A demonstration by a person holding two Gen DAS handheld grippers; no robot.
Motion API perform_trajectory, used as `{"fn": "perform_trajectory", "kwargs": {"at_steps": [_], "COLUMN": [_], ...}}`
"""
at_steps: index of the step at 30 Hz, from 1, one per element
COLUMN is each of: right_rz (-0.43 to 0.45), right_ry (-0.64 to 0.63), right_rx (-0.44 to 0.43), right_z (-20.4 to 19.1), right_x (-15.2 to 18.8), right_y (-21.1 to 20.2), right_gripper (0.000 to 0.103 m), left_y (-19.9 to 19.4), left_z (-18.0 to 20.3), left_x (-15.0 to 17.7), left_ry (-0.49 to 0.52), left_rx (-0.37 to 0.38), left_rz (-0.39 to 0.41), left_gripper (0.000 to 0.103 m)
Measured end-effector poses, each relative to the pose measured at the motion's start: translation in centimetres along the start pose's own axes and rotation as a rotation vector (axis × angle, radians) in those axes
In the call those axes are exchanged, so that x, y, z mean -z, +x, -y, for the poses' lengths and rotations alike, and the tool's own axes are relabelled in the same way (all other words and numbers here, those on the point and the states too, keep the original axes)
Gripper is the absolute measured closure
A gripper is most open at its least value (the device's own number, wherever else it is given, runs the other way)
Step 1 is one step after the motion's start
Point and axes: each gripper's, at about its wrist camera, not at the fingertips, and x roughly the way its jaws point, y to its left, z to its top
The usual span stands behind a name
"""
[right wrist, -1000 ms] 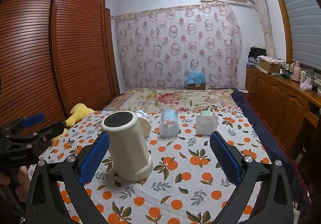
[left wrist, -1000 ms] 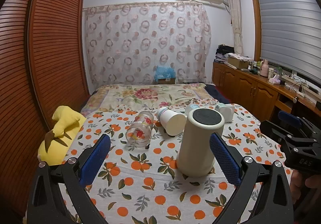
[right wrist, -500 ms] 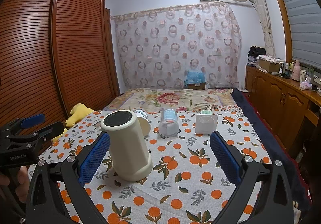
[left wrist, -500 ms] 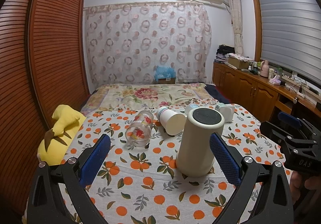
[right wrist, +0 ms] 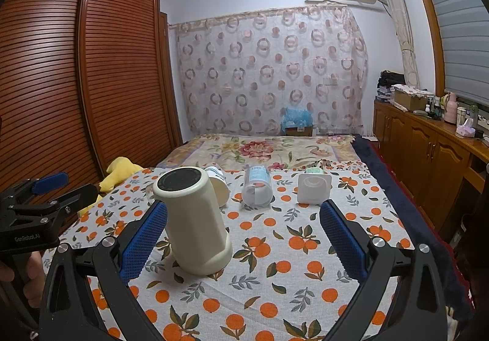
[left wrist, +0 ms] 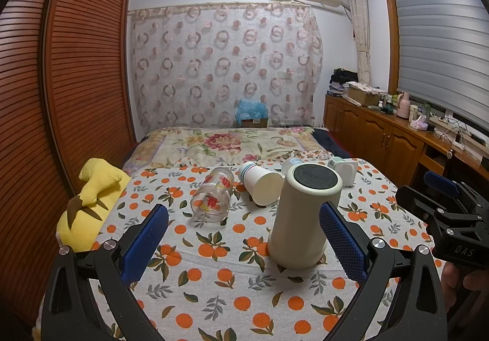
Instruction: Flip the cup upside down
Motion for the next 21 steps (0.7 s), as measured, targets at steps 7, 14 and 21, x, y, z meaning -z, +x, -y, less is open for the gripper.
{"fn": "perform_trajectory", "kwargs": {"at_steps": [7, 14, 21], "right_rz": [0.000, 0.000, 0.000], "right_ry": [0.000, 0.000, -0.001], "right_rx": [0.001, 0.000, 0.000], "right_z": [0.03, -0.05, -0.01], "right_x": [0.02, 0.01, 0.02], "right_y": [0.03, 0.00, 0.02], "right_gripper": [0.003, 0.003, 0.003], "left_y": [-0.02, 0.03, -0.07], "left_z": [-0.01, -0.07, 0.27], "left_x": [-0.01, -0.02, 0.23], "left_ry": [-0.002, -0.003, -0.005], "left_rx": [0.001, -0.004, 0.003], "left_rz": [-0.001, -0.003, -0.003], "left_gripper": [0.008, 0.008, 0.008]}}
